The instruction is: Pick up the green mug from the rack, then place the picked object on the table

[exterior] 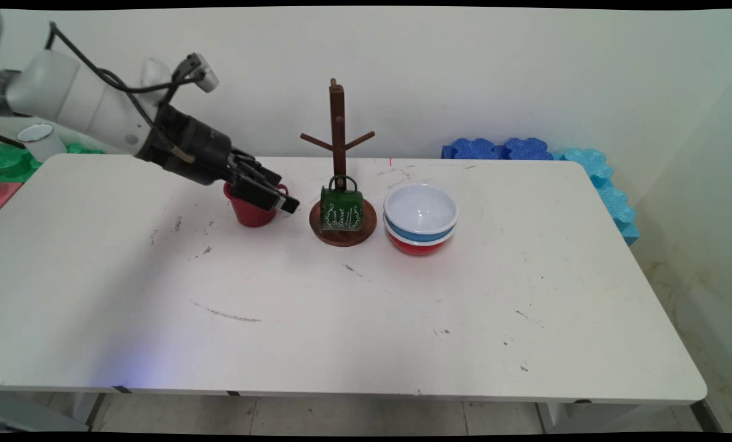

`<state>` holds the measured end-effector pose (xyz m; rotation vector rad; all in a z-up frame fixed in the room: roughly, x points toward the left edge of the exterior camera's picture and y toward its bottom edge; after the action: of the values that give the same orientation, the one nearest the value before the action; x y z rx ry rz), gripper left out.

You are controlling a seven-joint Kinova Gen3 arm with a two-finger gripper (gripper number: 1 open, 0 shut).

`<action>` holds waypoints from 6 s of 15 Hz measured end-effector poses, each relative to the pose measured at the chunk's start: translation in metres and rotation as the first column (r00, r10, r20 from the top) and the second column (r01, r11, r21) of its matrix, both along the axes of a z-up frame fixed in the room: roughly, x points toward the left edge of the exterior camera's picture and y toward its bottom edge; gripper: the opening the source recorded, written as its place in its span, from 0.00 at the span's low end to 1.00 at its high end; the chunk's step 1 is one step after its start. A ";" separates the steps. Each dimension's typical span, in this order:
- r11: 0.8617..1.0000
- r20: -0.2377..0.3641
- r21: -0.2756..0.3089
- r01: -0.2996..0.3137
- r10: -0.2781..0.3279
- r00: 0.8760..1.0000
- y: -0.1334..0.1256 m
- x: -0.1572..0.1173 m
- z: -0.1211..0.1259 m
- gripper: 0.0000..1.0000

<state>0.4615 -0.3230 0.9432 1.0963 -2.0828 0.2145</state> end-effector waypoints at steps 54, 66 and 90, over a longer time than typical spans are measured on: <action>1.000 -0.065 0.024 0.001 0.001 0.998 -0.066 -0.041 -0.110 0.00; 1.000 -0.063 0.006 0.028 -0.028 0.998 -0.056 -0.045 -0.098 0.00; 0.992 0.027 -0.030 0.122 -0.121 0.992 -0.010 -0.045 -0.059 0.00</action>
<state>0.4165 -0.3326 0.8840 0.9489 -2.1535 0.2017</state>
